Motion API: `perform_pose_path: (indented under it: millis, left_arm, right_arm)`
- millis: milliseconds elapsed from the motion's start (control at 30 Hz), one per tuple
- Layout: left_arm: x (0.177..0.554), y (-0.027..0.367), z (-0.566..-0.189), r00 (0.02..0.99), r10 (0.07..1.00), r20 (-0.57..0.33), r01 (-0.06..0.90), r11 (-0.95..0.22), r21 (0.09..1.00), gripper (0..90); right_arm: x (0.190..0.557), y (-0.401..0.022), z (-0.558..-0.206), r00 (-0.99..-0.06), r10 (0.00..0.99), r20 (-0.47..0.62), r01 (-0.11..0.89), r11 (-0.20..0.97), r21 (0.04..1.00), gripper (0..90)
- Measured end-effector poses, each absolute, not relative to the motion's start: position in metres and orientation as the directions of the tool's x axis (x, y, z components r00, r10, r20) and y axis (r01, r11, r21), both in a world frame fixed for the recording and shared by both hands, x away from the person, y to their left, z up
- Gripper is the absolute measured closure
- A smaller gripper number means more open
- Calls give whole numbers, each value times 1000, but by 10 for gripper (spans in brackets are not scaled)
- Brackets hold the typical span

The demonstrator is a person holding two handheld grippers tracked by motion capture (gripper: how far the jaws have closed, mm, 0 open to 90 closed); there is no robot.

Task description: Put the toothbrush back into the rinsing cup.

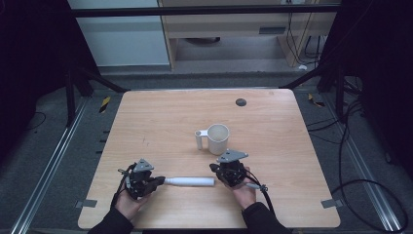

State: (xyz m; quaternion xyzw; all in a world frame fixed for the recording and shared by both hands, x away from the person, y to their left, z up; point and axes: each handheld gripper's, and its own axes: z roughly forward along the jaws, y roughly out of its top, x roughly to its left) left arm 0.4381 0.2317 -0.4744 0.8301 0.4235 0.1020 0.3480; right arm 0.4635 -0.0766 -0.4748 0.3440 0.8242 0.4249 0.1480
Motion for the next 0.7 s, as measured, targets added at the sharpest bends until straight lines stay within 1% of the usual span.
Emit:
perform_pose_path:
  millis: [167, 700]
  left_arm:
    - [439, 231, -477, 620, 774, -126, 639, -406, 653, 886]
    - [445, 230, -482, 611, 784, -112, 649, -415, 638, 886]
  right_arm:
    - [464, -69, -481, -731, 681, 46, 447, 427, 786, 900]
    - [461, -65, -488, -749, 660, 52, 472, 477, 742, 900]
